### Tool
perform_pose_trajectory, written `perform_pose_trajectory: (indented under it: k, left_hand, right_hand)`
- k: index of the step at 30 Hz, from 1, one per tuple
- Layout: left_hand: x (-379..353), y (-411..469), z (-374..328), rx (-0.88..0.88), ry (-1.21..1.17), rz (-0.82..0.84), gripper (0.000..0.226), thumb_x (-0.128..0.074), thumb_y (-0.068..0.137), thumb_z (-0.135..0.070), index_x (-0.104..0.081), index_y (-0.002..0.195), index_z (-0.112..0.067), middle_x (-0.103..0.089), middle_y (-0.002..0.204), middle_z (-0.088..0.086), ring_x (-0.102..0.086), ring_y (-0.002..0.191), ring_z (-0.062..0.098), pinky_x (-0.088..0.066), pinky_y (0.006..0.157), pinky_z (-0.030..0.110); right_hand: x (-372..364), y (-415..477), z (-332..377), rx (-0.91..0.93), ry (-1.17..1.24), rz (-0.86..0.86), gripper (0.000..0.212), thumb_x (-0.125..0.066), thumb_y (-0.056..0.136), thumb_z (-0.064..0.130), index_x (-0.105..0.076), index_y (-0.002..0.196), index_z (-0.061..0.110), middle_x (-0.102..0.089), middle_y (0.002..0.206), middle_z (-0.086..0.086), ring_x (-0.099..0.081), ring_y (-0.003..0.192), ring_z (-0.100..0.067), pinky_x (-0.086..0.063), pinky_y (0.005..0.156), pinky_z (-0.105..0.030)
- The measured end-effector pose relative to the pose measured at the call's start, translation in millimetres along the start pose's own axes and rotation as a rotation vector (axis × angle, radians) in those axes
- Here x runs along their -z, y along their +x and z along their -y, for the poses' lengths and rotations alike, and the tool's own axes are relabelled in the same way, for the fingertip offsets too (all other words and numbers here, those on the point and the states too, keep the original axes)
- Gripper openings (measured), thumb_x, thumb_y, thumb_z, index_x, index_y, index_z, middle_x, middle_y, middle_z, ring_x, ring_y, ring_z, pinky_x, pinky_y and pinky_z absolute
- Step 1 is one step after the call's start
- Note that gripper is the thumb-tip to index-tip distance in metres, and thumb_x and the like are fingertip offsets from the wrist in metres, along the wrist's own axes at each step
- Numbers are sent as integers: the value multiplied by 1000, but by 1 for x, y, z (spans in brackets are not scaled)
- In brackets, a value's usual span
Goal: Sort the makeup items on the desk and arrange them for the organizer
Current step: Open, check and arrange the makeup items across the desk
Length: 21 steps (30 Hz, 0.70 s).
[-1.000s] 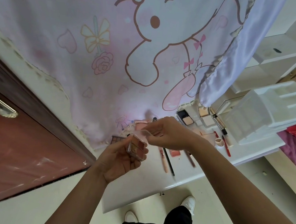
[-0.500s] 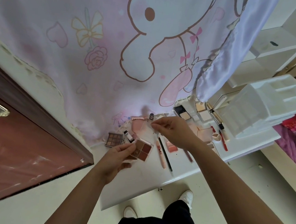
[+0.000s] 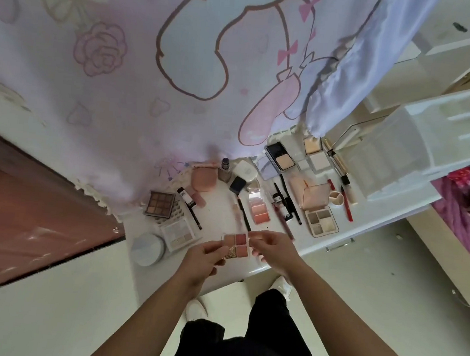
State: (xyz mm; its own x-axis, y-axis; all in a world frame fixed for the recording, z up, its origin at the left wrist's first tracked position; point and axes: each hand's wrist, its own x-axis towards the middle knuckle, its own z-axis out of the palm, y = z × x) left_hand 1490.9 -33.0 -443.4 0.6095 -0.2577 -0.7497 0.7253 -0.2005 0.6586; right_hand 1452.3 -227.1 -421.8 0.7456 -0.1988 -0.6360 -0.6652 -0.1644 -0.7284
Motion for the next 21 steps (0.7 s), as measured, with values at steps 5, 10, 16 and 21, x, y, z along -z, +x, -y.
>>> perform_pose_trajectory:
  k: [5,10,16,21]
  left_hand:
    - [-46,27,6,29,101,-62,17,-70,91,-18,-72,108,-18,-74,92,7,-63,74,12,-45,62,25]
    - [-99,52,4,59,164,-200,12,-76,85,-19,-70,94,-15,-72,81,7,-58,51,8,-46,54,22]
    - [-122,67,8,65,342,-302,15,-72,85,-22,-73,70,-19,-70,60,0,-69,58,17,-58,63,31]
    - [-121,72,6,74,389,-319,23,-65,85,-12,-71,63,-17,-69,56,1,-71,58,21,-62,71,38]
  right_hand:
    - [23,17,-35,-77,28,-78,28,-69,92,22,-69,120,21,-72,102,-2,-68,90,-13,-49,73,-24]
    - [51,35,-60,-114,23,-161,28,-71,90,17,-70,118,19,-72,91,0,-69,95,-18,-52,91,-31]
    - [52,56,-73,-162,-165,-226,29,-65,92,23,-71,120,25,-72,99,9,-66,98,-11,-50,95,-29]
    - [45,58,-77,-176,-278,-259,32,-56,92,25,-69,121,33,-72,115,12,-67,103,-11,-52,98,-38]
